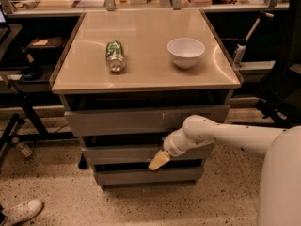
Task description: Open middle drawer
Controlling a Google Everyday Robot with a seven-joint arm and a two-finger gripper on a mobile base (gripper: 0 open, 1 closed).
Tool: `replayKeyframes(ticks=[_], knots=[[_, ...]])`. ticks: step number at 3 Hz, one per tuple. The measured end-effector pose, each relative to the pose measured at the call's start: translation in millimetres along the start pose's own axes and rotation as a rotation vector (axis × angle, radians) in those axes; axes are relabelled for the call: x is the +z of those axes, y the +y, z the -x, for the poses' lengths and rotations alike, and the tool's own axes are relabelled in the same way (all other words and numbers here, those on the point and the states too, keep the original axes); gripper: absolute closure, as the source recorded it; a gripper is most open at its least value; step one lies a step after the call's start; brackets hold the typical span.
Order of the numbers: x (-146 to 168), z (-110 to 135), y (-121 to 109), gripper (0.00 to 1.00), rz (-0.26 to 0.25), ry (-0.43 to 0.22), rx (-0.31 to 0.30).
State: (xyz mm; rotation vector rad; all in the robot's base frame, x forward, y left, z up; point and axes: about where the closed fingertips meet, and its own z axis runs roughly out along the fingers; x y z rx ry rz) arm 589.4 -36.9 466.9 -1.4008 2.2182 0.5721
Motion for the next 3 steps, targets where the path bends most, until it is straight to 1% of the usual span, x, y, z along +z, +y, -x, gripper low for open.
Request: replayKeyframes(ticks=[2,3], knots=[[0.1,0.0,0.0,0.65,0.0,0.0,0.0],[0.1,0.0,0.1,0.62,0.0,0.0,0.0]])
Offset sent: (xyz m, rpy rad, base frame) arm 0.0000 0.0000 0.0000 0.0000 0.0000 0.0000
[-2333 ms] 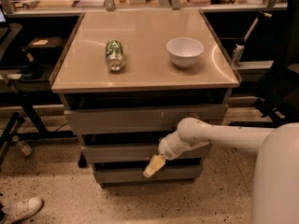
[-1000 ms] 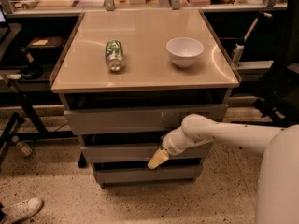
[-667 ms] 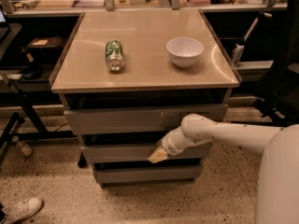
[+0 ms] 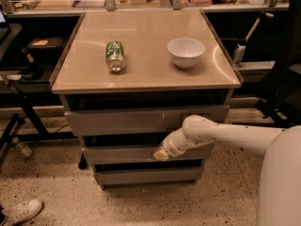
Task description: Open middle drawer
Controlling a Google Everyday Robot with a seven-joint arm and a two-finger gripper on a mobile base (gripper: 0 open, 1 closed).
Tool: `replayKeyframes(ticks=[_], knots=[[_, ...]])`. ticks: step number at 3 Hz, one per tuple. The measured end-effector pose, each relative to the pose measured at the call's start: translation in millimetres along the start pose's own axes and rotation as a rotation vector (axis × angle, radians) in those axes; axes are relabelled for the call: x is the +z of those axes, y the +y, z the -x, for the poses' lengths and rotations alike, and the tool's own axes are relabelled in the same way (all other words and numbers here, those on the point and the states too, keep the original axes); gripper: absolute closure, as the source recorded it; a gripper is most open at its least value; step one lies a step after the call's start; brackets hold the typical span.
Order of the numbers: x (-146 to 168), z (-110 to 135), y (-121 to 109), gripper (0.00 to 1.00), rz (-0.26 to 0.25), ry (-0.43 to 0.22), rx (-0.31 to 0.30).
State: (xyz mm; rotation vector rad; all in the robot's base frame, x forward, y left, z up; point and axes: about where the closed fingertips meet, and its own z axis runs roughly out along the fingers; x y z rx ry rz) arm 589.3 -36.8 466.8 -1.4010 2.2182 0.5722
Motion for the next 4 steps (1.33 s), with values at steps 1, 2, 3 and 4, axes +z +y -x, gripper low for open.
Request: replayKeyframes(ticks=[1,2,3,4], knots=[[0,0,0,0.39,0.0,0.0,0.0],[0,0,0,0.16,0.0,0.0,0.0],[0,0,0,0.0,0.0,0.0,0.0],[18,-6,-1,0.0,-0.003,0.035,-0.017]])
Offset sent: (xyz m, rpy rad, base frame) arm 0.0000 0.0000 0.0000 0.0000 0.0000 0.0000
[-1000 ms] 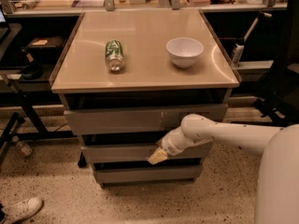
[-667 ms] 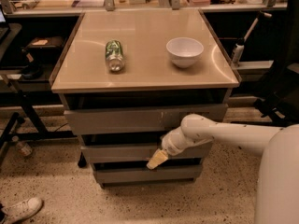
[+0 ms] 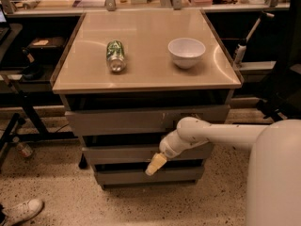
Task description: Open middle drawer
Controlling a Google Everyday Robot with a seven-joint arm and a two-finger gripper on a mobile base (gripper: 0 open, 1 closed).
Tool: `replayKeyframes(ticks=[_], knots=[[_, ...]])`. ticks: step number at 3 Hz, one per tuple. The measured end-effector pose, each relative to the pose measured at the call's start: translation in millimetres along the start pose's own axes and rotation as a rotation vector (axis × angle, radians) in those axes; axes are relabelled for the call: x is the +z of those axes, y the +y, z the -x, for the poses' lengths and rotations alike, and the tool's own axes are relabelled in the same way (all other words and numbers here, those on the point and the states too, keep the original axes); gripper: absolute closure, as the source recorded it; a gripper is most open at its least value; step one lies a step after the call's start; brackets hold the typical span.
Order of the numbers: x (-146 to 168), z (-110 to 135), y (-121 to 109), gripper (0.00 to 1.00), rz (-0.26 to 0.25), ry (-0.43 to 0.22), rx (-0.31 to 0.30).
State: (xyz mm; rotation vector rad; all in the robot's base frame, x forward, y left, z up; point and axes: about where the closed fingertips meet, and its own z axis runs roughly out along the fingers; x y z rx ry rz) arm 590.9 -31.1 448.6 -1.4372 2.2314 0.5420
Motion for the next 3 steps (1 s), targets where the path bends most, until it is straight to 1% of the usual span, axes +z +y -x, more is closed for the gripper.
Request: replayKeyframes(ticks=[1,2,3], knots=[[21.4,-9.3,-4.2,0.0,0.01,0.028,0.015],[31.2,-13.2,-5.9,0.19,0.013,0.038,0.024],[31.2,-13.2,-5.8,0.42,0.013,0.038,0.024]])
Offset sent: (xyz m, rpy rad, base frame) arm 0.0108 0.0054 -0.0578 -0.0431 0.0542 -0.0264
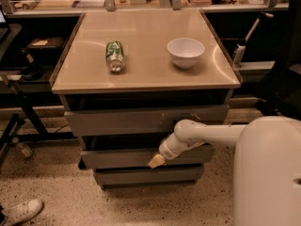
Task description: Open middle drawer
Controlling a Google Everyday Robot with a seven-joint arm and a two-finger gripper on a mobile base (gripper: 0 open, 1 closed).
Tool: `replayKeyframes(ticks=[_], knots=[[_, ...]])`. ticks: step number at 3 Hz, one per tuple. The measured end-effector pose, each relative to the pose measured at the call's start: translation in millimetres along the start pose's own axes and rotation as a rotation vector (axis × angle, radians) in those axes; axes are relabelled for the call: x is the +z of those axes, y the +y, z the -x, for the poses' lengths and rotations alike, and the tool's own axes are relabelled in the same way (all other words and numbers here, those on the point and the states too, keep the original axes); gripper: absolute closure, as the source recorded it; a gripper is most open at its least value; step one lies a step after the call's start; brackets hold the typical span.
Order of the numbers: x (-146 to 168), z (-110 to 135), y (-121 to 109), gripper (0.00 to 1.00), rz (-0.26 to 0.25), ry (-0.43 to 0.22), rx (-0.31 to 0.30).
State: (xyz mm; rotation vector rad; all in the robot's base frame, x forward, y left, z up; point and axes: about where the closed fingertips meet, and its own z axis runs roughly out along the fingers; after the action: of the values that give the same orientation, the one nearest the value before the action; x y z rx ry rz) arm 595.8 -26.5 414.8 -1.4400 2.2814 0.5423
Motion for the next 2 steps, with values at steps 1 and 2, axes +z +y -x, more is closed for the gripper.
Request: replayKeyframes(ticks=[1,2], knots=[[0.0,0.0,0.0,0.65,0.0,0.0,0.0],[0.1,0.0,0.0,0.88,0.0,0.0,0.0]])
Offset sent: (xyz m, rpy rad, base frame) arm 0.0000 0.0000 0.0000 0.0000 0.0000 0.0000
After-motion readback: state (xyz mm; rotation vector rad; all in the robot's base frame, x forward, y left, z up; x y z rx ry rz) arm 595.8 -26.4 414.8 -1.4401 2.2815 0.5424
